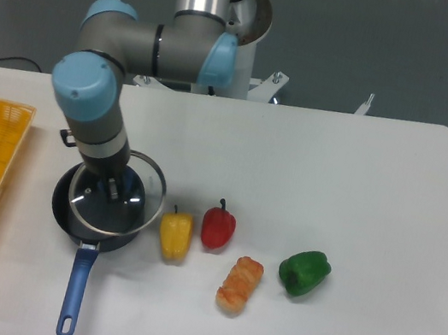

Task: Open the lid
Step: 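Lift the glass lid up off the saucepan by its knob, then carry the held lid away from the saucepan toward the peppers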

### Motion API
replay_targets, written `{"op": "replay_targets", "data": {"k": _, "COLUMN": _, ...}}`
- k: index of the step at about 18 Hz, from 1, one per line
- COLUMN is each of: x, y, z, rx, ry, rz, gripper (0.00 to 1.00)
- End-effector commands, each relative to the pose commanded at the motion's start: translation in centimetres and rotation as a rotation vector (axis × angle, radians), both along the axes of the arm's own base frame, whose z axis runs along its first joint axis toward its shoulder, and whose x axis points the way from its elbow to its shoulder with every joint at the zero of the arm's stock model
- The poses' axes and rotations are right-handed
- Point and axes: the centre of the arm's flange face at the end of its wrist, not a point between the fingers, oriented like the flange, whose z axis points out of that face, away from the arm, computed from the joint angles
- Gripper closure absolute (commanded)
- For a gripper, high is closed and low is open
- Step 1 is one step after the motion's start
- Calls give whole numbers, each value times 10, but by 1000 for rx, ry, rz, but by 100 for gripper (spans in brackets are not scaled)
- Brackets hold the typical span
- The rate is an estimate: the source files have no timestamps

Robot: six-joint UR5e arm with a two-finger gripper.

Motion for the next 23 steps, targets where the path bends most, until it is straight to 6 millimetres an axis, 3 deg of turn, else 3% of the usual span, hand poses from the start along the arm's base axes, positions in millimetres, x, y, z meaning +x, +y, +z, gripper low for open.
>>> {"op": "replay_targets", "data": {"k": 2, "x": -10, "y": -6, "z": -1, "rx": -15, "ry": -9, "rz": 0, "gripper": 47}}
{"op": "replay_targets", "data": {"k": 6, "x": -31, "y": -19, "z": 15, "rx": 4, "ry": 3, "rz": 26, "gripper": 47}}
{"op": "replay_targets", "data": {"k": 23, "x": -105, "y": -79, "z": 30, "rx": -54, "ry": -48, "rz": 28, "gripper": 47}}
